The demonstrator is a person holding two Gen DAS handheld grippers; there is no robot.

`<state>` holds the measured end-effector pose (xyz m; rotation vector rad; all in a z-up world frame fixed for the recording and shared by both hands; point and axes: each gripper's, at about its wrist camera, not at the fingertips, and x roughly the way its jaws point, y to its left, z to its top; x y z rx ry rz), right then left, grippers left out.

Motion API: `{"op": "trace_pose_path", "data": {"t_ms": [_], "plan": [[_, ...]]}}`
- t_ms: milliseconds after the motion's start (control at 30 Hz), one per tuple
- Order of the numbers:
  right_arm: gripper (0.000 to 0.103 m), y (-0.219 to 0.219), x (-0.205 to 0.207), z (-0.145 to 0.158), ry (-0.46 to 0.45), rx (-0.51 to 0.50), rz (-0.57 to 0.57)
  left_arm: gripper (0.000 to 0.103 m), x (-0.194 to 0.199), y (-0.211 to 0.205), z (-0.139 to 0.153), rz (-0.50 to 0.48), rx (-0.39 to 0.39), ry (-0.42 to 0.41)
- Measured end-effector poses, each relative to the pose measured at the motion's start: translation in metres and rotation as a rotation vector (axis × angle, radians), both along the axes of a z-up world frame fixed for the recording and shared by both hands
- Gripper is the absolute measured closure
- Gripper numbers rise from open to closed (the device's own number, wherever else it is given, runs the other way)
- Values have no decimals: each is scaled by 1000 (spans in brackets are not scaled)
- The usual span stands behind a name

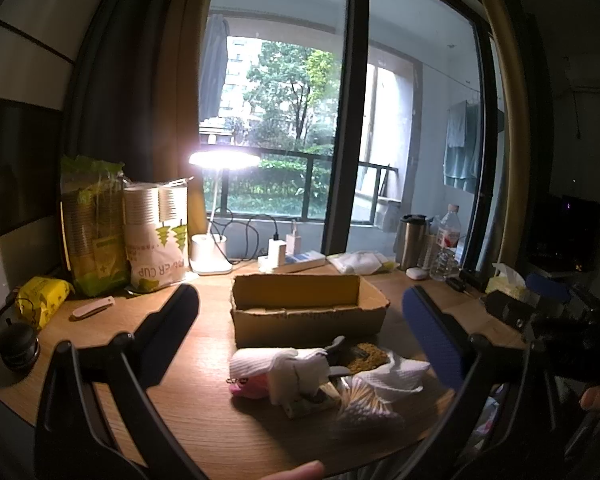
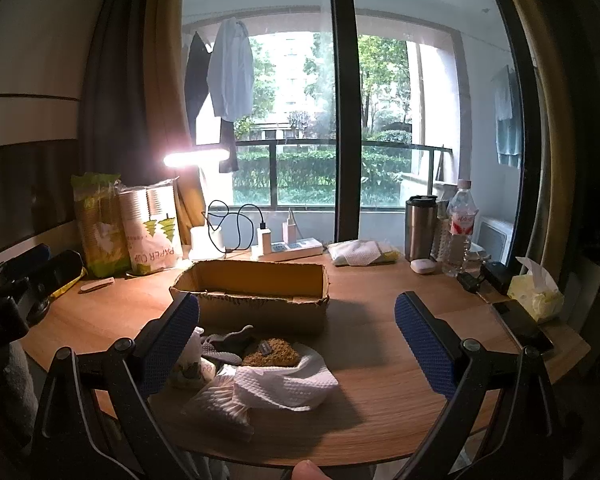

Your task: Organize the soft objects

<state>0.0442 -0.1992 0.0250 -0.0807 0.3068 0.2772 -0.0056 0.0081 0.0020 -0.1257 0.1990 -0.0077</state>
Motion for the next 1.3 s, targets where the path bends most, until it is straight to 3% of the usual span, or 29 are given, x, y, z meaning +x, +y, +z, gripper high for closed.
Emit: {"op": "trace_pose_path", "data": {"t_ms": [400, 1300], "plan": [[3, 3, 5, -2, 12, -4, 5, 0, 5, 3, -4, 3, -8, 16], [3, 4, 73, -74, 224, -24, -19, 1, 84, 19, -74, 15, -43, 264]]}}
